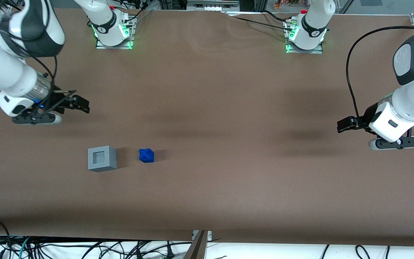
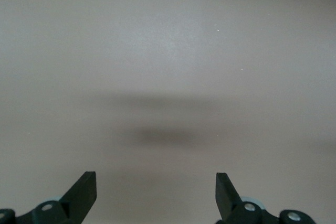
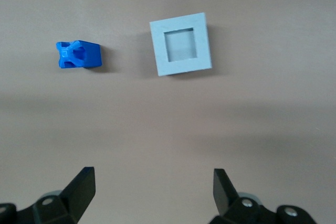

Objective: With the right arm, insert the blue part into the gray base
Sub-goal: 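Move the open right gripper over the blue block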

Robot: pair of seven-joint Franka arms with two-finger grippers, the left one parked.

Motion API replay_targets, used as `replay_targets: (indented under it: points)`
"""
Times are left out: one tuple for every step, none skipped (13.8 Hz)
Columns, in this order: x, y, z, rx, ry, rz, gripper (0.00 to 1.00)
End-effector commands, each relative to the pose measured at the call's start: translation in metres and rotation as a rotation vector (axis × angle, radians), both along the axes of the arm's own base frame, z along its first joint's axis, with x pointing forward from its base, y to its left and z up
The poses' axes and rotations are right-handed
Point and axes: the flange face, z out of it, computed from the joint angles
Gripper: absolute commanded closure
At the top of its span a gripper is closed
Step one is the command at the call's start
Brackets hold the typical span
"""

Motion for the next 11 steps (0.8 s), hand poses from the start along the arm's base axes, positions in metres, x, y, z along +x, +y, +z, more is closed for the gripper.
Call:
replay_targets:
  points:
    - [-0.002,0.037,-0.040,0.029,-0.012,-0.044,0.01]
    - [0.003,0.050,-0.054,0.045,-0.026,-0.051,0.01]
    - [0.008,0.059,-0.070,0.059,-0.035,-0.056,0.01]
    - [0.011,0.077,-0.084,0.072,-0.042,-0.044,0.01]
    - [0.014,0.097,-0.099,0.087,-0.059,-0.045,0.01]
    - [0.017,0.115,-0.114,0.095,-0.077,-0.047,0.01]
    - [0.021,0.129,-0.129,0.105,-0.089,-0.035,0.01]
    - [0.027,0.144,-0.139,0.111,-0.095,-0.013,0.01]
    - [0.036,0.154,-0.146,0.105,-0.101,-0.006,0.01]
    - [0.043,0.164,-0.154,0.087,-0.110,0.007,0.01]
    - [0.052,0.168,-0.164,0.064,-0.119,0.013,0.01]
